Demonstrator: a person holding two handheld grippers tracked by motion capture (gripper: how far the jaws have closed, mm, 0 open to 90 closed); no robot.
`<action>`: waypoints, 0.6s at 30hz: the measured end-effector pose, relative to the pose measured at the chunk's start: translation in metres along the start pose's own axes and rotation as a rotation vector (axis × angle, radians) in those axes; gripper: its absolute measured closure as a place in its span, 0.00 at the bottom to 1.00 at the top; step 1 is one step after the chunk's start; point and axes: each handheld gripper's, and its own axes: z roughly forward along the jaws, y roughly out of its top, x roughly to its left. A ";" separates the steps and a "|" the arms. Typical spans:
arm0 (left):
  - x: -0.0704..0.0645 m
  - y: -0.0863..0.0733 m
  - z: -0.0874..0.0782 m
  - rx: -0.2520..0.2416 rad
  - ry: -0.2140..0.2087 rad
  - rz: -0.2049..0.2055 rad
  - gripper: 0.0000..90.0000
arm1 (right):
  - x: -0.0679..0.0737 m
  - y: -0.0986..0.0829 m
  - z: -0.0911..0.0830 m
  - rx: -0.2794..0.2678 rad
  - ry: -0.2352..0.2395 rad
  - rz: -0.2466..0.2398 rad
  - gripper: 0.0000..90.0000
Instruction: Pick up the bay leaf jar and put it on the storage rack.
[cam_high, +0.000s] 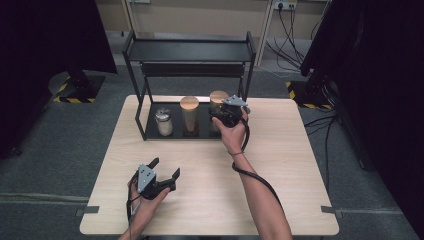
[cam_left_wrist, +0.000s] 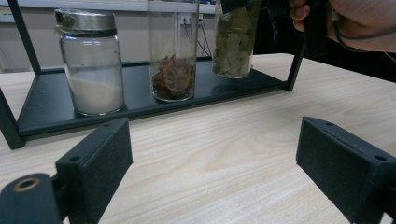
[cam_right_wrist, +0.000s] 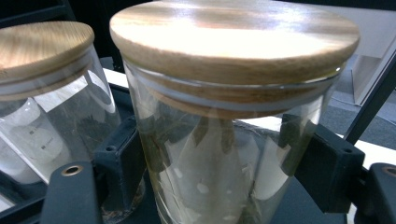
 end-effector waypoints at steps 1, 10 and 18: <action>0.000 0.000 0.000 0.000 0.000 -0.001 0.11 | 0.000 0.000 0.000 0.001 -0.001 -0.002 0.28; 0.000 0.000 0.000 -0.001 -0.001 -0.003 0.11 | 0.001 0.002 0.005 0.000 0.000 0.000 0.28; 0.000 0.000 0.000 -0.001 -0.002 0.000 0.11 | 0.003 0.005 0.010 0.005 -0.001 -0.005 0.28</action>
